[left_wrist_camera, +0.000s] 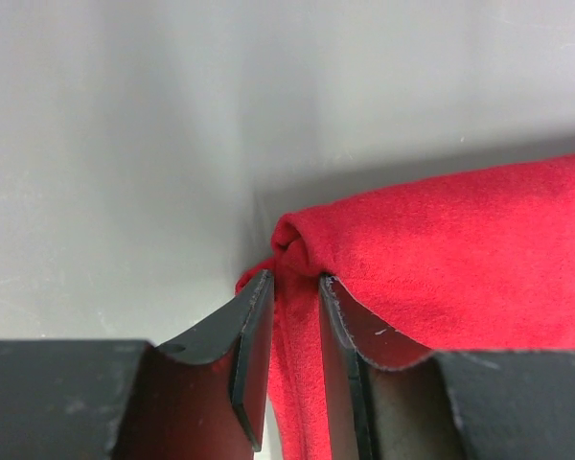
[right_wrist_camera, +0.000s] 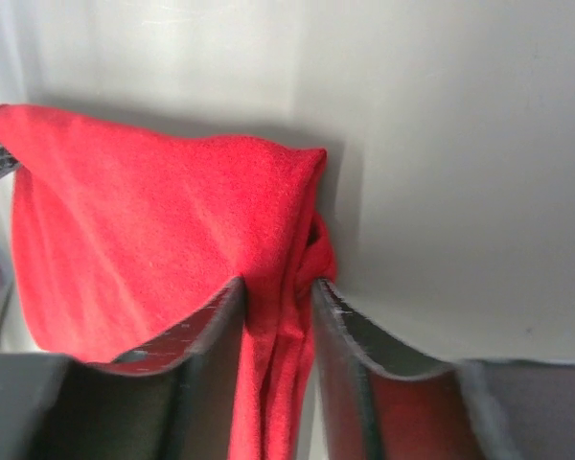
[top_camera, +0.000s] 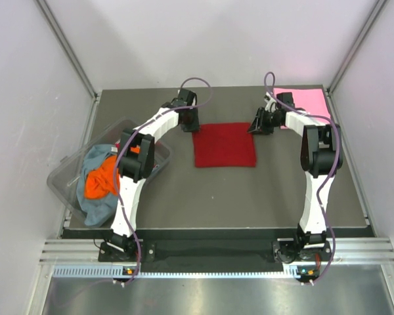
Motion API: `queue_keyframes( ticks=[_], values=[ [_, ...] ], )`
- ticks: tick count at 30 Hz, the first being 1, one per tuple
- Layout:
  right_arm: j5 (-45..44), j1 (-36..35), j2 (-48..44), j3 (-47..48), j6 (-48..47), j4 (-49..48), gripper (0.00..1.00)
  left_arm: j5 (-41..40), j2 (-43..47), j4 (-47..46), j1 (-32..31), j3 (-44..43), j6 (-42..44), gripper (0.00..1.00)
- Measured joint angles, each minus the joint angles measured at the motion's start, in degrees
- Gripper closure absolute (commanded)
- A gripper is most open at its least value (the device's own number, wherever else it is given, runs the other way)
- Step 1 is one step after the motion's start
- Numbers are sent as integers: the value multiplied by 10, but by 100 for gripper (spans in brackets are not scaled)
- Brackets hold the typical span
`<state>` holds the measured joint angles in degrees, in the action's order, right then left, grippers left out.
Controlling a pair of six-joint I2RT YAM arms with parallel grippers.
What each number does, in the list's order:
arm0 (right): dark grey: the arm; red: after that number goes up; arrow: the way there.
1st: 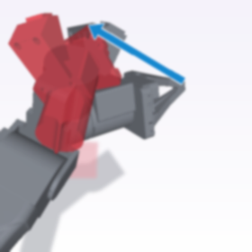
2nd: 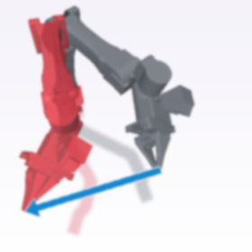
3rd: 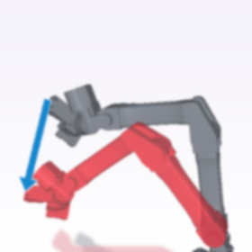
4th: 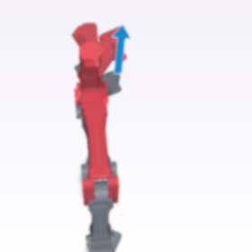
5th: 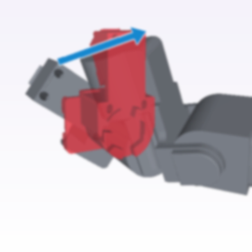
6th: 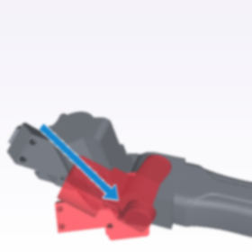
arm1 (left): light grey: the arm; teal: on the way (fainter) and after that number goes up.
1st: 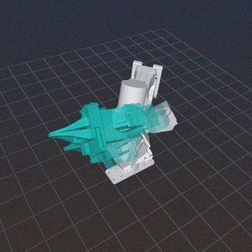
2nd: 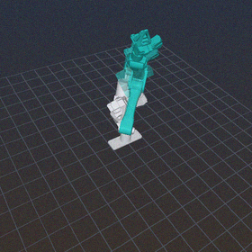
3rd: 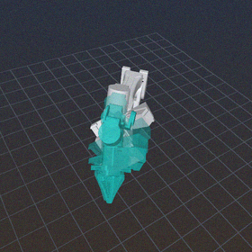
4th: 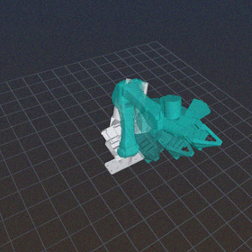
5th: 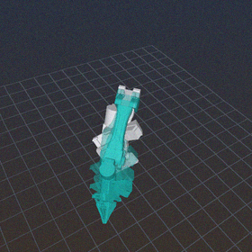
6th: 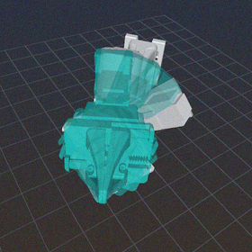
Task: Fold and stack the t-shirts
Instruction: Fold the tshirt
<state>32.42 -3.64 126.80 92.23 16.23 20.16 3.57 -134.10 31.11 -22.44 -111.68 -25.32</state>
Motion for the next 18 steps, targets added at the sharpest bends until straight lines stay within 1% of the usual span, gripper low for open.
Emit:
queue_keyframes(
  ticks=[3, 11, 14, 18],
  values=[
    [4, 0, 0, 0, 5, -5, 59, 3, 0, -2, 0, -1, 0, 69],
    [2, 0, -3, 0, 10, -9, 54, 0, 0, -2, 1, -3, 0, 69],
    [0, 0, -3, 0, 9, -9, 50, 0, -5, -3, 3, -14, 0, 70],
    [0, 1, -4, 0, 4, -9, 45, 3, -12, -3, 9, -24, -1, 74]
  ],
)
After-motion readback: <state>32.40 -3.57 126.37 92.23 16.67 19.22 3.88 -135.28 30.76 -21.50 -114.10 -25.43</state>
